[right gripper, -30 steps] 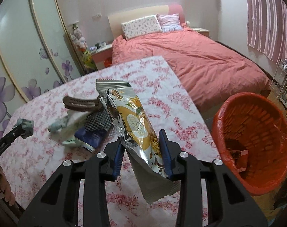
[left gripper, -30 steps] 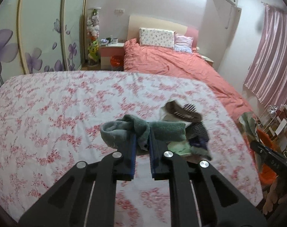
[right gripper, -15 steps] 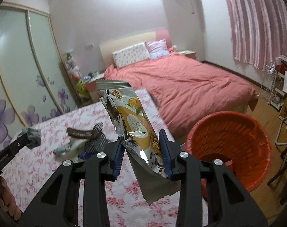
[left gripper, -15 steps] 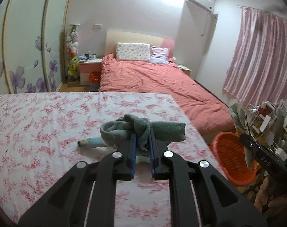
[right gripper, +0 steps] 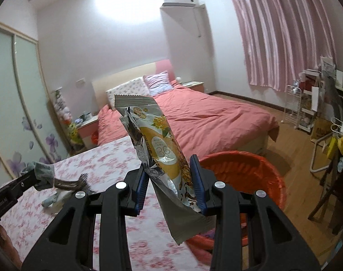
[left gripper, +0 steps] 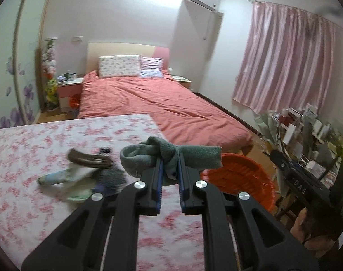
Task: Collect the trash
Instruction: 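Carry wrapper and grey sock over the orange basket and release both, then move both tools back over the remaining clutter on the bed, then grasp the black mesh scrubber with the right tool, then grasp the blue-green hand cream tube with the left tool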
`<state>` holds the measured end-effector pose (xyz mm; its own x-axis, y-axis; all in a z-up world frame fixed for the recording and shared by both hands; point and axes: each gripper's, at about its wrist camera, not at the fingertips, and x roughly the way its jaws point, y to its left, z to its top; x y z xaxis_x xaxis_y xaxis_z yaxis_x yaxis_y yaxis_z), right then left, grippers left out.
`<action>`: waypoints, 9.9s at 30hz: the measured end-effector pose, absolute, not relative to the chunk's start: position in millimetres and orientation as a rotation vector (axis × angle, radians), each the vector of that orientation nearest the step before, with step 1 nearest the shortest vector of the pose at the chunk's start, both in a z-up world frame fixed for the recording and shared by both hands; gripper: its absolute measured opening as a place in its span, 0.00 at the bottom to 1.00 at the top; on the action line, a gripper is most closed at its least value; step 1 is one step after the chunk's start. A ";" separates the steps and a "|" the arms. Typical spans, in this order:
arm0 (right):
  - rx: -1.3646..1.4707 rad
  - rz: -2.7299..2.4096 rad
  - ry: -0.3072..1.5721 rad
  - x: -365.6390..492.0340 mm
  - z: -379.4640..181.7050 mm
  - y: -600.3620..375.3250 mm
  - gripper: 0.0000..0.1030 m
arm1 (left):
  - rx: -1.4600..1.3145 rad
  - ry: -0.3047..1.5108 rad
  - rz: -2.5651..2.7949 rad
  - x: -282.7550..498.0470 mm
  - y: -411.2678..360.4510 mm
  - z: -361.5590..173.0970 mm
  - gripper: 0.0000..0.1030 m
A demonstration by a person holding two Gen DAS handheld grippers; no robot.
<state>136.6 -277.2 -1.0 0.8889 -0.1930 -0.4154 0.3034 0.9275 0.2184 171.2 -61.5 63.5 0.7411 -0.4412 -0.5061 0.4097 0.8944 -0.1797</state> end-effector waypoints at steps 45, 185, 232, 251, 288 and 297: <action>0.374 -0.390 0.595 159.6 -66.3 -341.4 0.87 | 0.112 0.767 -0.408 233.2 -132.8 -48.5 0.88; 0.139 0.025 0.878 304.8 -91.6 -127.5 0.57 | -0.179 0.886 -0.044 249.6 130.4 -83.5 0.88; 0.228 0.083 0.752 267.5 -67.2 -163.6 0.06 | -0.196 0.893 0.113 334.7 117.8 -65.2 0.88; 0.221 0.099 0.750 253.8 -65.4 -152.8 0.06 | -0.122 0.939 0.111 284.1 152.1 -82.3 0.88; 0.280 0.141 0.768 262.2 -78.4 -155.4 0.06 | -0.139 0.889 -0.012 301.6 156.9 -88.9 0.48; 0.287 0.145 0.770 262.9 -79.5 -155.3 0.06 | -0.110 0.887 -0.010 310.3 147.5 -91.1 0.39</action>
